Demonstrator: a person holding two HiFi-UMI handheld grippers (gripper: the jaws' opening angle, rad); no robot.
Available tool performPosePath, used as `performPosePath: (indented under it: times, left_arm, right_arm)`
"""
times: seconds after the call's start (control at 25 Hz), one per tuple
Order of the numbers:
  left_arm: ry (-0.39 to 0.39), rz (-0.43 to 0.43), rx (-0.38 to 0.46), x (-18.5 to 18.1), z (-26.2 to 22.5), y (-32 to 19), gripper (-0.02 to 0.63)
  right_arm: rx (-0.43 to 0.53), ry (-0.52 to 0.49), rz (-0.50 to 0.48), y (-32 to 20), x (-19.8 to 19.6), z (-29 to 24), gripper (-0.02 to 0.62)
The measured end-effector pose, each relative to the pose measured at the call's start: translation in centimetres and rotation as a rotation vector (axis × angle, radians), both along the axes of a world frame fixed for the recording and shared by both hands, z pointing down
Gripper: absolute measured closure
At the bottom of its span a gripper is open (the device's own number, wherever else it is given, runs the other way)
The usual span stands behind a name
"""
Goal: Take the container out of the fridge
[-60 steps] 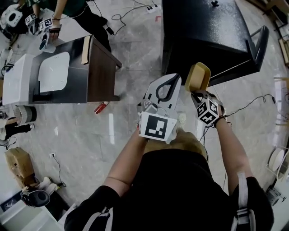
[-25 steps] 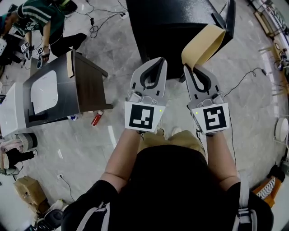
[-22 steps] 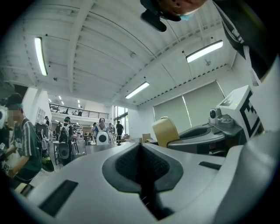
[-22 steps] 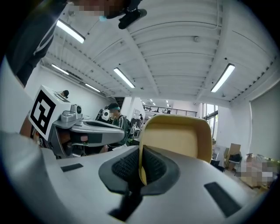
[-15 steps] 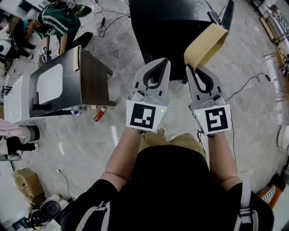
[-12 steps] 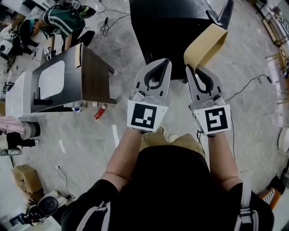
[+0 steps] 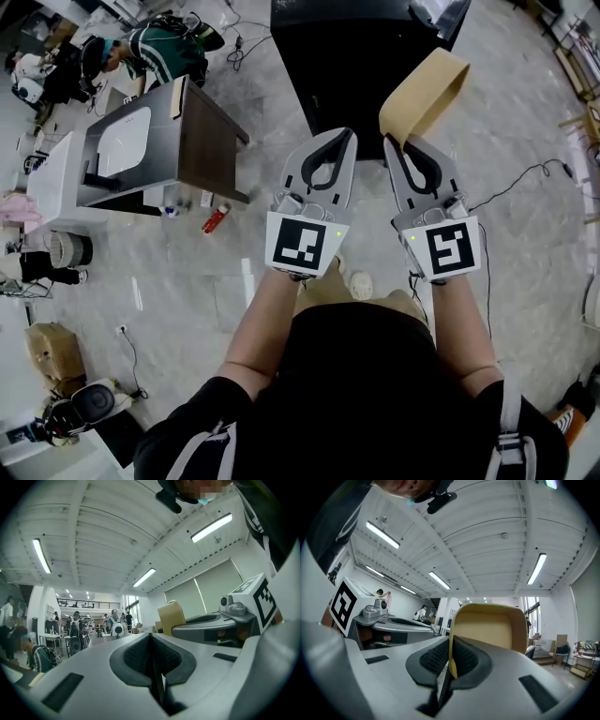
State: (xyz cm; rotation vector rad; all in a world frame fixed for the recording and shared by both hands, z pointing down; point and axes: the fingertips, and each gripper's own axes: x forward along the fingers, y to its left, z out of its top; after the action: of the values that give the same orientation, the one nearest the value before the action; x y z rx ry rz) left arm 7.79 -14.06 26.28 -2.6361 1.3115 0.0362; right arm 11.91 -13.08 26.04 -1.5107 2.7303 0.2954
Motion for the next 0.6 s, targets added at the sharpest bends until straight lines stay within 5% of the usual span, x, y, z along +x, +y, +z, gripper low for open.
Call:
performPosePath:
  times: [0.4, 0.6]
  left_arm:
    - [-0.055, 0.014, 0.058, 4.0, -1.7, 8.8, 0.581]
    - [-0.057, -0.007, 0.075, 4.3, -2.2, 10.0, 0.581]
  right_arm:
    - [0.026, -0.049, -0.052, 8.3, 2.4, -2.0, 0.557]
    - [0.011, 0.008, -0.054, 9.4, 3.8, -1.0, 0.557]
